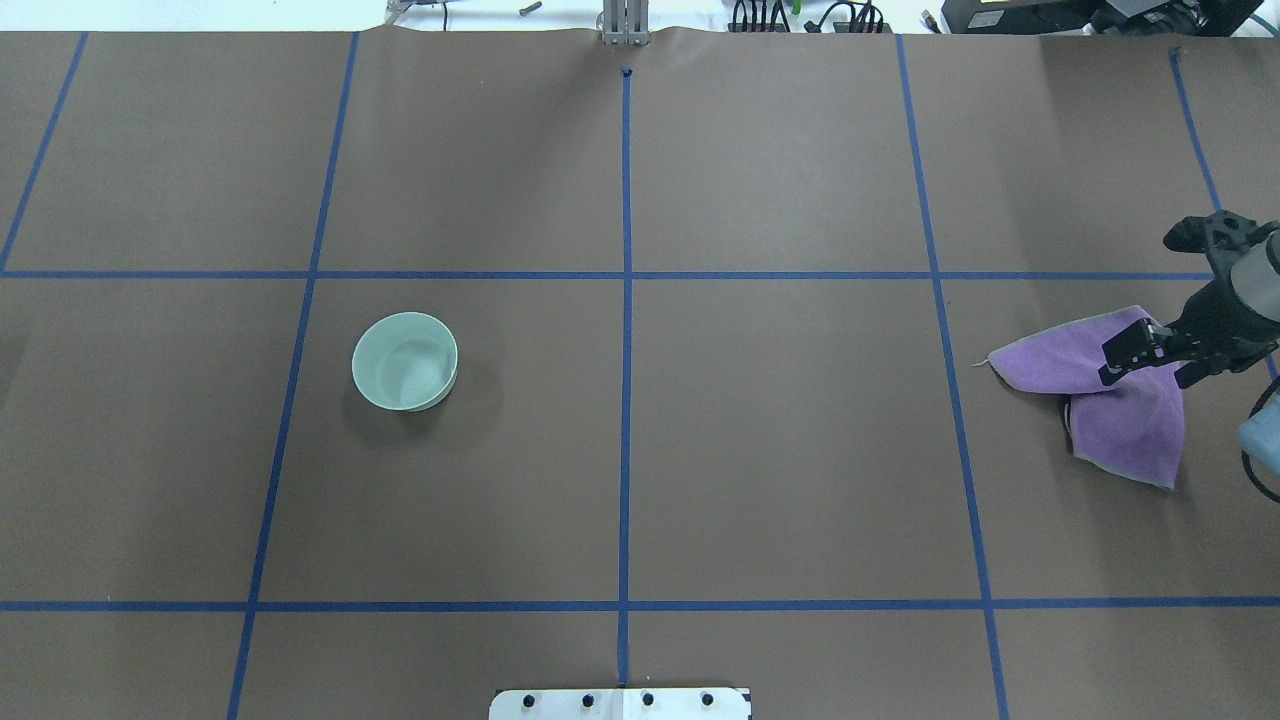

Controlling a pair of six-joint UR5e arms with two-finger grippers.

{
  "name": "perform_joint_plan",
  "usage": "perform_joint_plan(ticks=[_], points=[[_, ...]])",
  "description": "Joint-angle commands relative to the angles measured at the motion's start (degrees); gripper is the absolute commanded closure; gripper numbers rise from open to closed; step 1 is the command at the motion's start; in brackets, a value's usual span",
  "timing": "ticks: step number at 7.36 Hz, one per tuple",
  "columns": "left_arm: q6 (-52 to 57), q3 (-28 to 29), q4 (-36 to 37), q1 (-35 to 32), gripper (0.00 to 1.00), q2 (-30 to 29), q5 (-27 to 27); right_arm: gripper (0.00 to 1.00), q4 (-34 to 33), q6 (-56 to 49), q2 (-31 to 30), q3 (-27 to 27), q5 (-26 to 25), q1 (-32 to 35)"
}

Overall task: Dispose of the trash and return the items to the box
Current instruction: 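Reach the right gripper to the purple cloth and pinch its corner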

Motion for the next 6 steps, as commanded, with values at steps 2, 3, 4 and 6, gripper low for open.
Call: perform_joint_plan(ticks=[2, 3, 4, 6], points=[[-1.12, 0.16, -1.09, 1.39, 0.03, -0.04, 0.07, 0.01, 0.03, -0.09, 4.37, -5.25, -1.92, -1.55], [-1.12, 0.16, -1.18, 1.48, 0.03, -0.04, -0.02, 0.53, 0.03, -0.18, 4.56, -5.26, -1.49, -1.46], [-1.12, 0.16, -1.27, 1.57, 0.03, -0.04, 0.07, 1.00, 0.12, -0.52, 4.22, -4.83, -1.75, -1.46], [-1.12, 0.16, -1.27, 2.09, 0.03, -0.13, 0.07, 1.00, 0.03, -0.53, 3.43, -4.12, -1.58, -1.29]])
